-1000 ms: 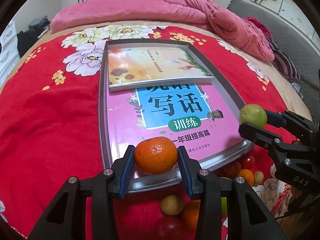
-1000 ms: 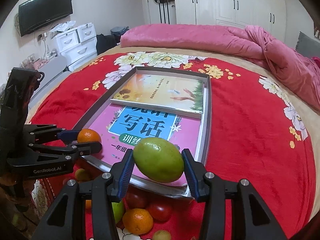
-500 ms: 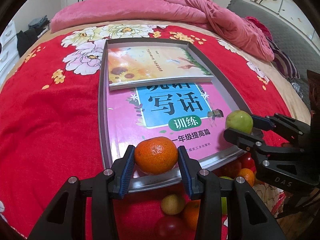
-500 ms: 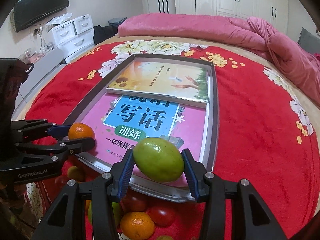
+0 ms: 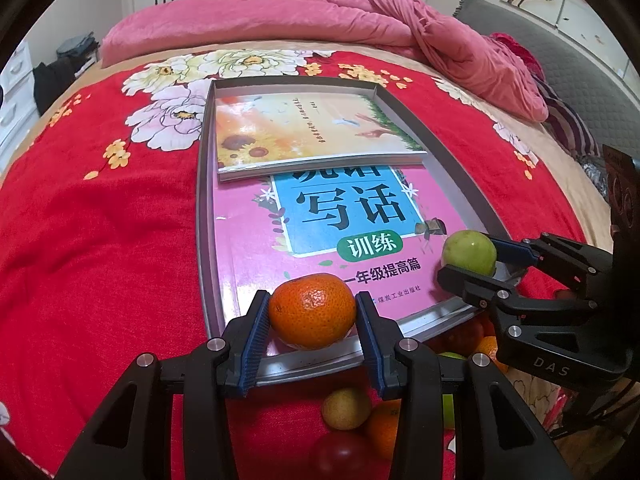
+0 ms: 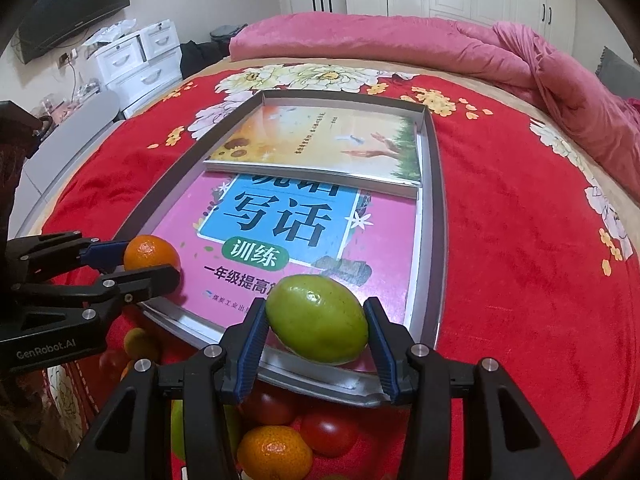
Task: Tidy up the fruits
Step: 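Lift the orange with the left gripper while the right gripper carries the green fruit over the tray, then open the left gripper onto the pink book while the right gripper releases the green fruit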
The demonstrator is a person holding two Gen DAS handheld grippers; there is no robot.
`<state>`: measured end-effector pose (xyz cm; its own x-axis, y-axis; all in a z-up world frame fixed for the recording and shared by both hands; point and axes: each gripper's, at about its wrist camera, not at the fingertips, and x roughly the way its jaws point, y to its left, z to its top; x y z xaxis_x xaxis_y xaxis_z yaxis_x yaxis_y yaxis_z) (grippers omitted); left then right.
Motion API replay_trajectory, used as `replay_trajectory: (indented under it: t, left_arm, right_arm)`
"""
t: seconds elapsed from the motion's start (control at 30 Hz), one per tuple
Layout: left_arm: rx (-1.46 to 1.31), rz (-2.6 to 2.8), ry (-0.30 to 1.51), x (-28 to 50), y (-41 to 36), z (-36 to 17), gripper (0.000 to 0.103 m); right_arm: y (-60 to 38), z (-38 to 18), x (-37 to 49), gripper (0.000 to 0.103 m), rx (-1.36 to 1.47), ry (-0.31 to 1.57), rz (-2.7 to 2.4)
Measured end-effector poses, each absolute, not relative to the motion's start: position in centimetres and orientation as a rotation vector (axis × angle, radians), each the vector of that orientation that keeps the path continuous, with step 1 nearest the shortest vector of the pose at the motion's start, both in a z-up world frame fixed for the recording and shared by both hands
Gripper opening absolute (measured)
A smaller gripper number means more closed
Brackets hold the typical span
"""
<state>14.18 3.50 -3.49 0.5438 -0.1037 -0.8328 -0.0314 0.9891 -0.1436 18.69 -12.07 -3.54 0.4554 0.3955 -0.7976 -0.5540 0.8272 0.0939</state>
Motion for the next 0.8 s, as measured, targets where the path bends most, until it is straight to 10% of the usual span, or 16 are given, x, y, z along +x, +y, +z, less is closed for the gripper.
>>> replay_trajectory:
  t: [0.8]
  left_arm:
    - [-0.162, -0.046, 0.996, 14.04, 3.59, -3.47, 0.052]
  right_arm:
    - [-12.41, -2.79, 18.33, 0.057, -0.179, 0.907, 0.587]
